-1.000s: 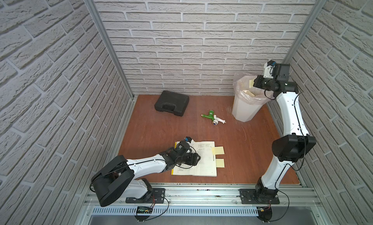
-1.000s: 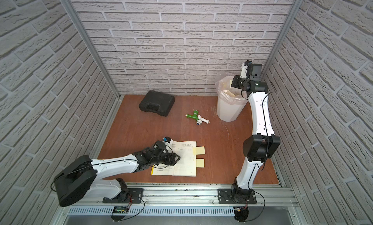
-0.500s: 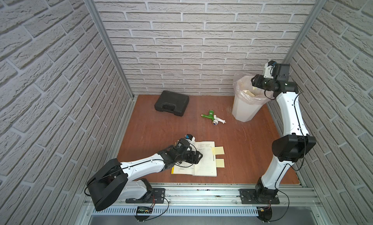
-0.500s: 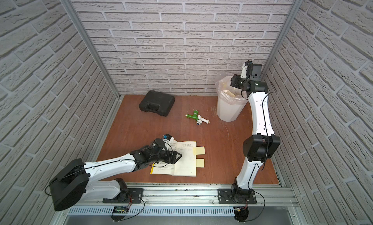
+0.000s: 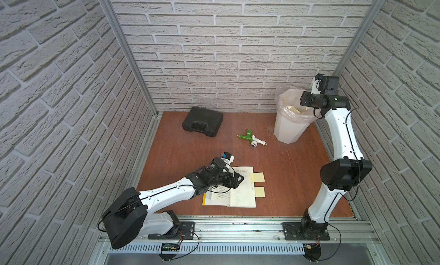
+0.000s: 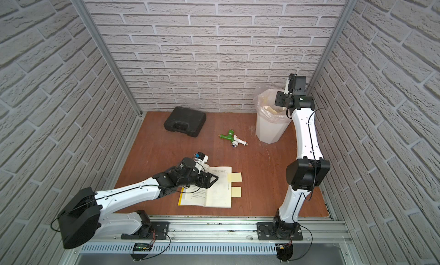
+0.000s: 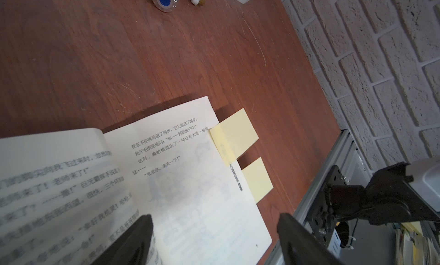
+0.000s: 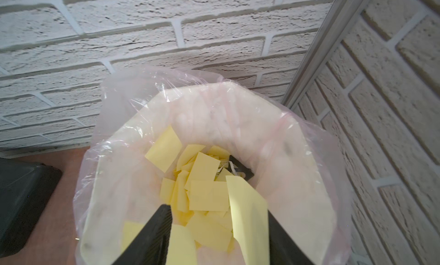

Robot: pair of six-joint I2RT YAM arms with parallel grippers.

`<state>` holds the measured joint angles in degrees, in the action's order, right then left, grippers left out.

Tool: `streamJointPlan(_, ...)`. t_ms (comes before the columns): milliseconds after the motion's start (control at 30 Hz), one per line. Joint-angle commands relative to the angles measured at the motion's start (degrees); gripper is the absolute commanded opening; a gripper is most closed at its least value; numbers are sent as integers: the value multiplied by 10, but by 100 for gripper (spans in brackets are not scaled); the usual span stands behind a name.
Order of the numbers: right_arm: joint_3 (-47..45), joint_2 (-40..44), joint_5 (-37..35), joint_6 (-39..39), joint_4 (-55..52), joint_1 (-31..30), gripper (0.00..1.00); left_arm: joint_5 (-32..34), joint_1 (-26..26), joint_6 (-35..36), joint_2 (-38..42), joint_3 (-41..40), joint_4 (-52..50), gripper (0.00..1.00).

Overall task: Peel off the used sticky note
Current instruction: Place the note in the trash bin.

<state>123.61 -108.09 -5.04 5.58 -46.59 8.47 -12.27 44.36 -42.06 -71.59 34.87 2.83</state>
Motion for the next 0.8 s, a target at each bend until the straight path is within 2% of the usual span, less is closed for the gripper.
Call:
streamJointPlan(0,-9,33,-51,-31,2,4,61,-6,2,3,-2,-5,21,86)
streamJointPlan(500,-5,50,-158,-80,2,13,63,-12,1,7,-23,-19,41,86)
streamJointPlan(600,-4,53,-130,-60,5,19,64,-14,-1,7,-24,-24,45,86)
streamJointPlan(767,5,52,-39,-18,12,25,64,-23,-6,7,-35,-25,54,86)
